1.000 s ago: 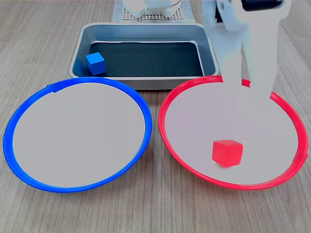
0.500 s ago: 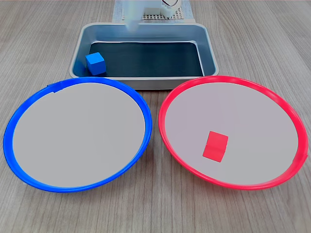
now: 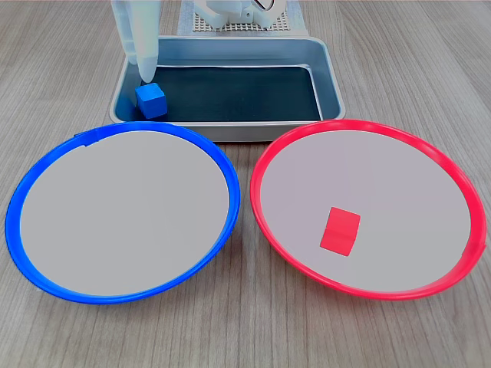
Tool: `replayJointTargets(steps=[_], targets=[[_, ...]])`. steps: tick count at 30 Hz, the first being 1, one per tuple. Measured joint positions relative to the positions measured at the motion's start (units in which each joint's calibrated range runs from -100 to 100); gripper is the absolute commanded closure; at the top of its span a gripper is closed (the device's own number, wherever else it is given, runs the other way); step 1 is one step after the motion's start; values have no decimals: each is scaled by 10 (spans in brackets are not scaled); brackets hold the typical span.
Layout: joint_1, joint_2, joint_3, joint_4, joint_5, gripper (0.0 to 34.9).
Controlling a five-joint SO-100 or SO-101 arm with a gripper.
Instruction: Move two blocks from tray to matching dishes
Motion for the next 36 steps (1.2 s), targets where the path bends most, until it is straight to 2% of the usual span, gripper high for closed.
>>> replayJointTargets(steps=[6,10,17,18,19,24,26,28,30,31,33,36], targets=[[-8,37,4,-51,1,202],[-25,44,9,-69,1,231],[-35,50,44,-86,13,253],[-35,50,49,-86,15,280],[-35,50,51,-86,16,346],[-61,50,50,-74,12,347],[-90,50,8,-8,-6,347],[-117,50,-22,29,-17,347],[-165,54,-94,95,-56,347],[-177,58,-119,105,-70,347],[-202,84,-200,100,-124,347],[-207,130,-281,51,-183,347]])
